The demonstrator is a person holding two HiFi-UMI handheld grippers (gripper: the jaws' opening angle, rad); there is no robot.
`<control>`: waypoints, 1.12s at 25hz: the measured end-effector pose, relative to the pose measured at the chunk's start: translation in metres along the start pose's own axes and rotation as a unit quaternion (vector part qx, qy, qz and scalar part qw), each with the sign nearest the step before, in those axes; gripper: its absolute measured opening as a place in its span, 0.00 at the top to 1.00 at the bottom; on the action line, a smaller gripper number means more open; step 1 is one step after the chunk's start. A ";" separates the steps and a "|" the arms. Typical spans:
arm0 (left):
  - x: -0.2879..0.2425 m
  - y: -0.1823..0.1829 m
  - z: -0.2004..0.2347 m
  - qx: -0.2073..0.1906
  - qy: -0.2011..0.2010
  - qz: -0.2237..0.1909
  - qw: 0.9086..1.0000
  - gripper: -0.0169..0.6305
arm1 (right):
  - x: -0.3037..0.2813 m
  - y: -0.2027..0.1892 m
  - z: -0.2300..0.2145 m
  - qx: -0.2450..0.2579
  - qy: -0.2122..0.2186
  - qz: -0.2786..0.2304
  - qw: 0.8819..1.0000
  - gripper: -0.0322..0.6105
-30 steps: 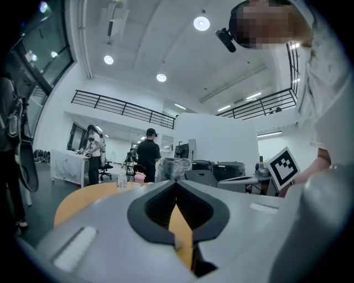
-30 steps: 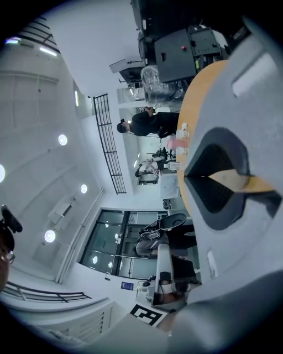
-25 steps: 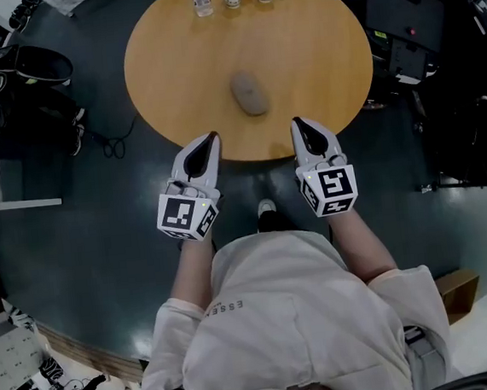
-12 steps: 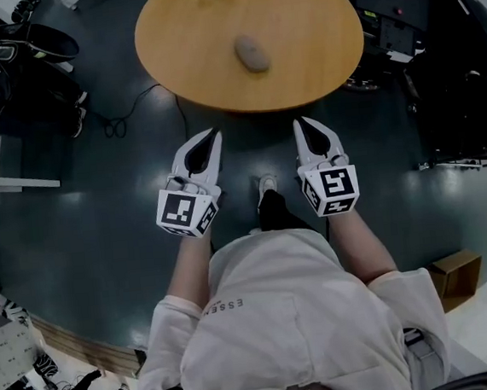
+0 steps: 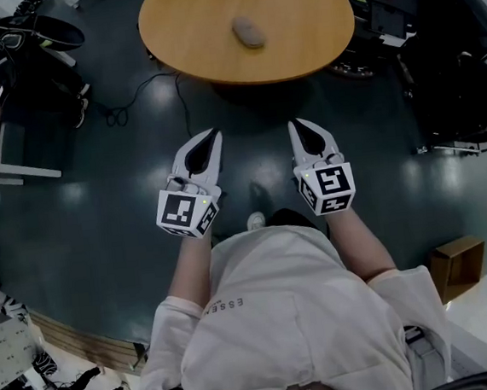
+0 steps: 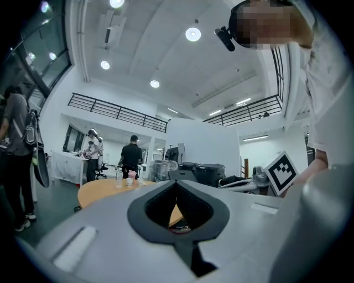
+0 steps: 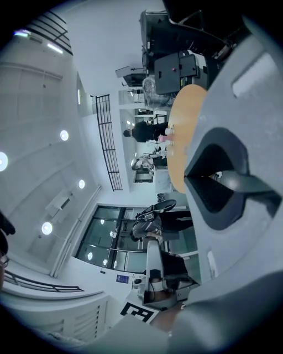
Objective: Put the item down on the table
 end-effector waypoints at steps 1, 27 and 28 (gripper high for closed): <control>0.004 0.001 -0.003 0.000 0.000 -0.002 1.000 0.96 | 0.004 0.000 0.002 -0.001 0.000 0.001 1.000 0.97; 0.040 0.019 -0.072 -0.030 -0.022 -0.030 0.999 0.96 | 0.070 0.009 0.012 0.024 0.017 0.004 1.000 0.97; 0.040 0.019 -0.072 -0.034 -0.022 -0.030 0.999 0.96 | 0.070 0.009 0.012 0.023 0.017 0.005 1.000 0.97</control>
Point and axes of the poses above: the fingertips, and each gripper's own axes: x backward along the fingers, z to its left, y out of its top, the point moved 5 cm from there along x, backward along the fingers, and after that the axes turned 14 degrees about y, right-handed, at the moved point
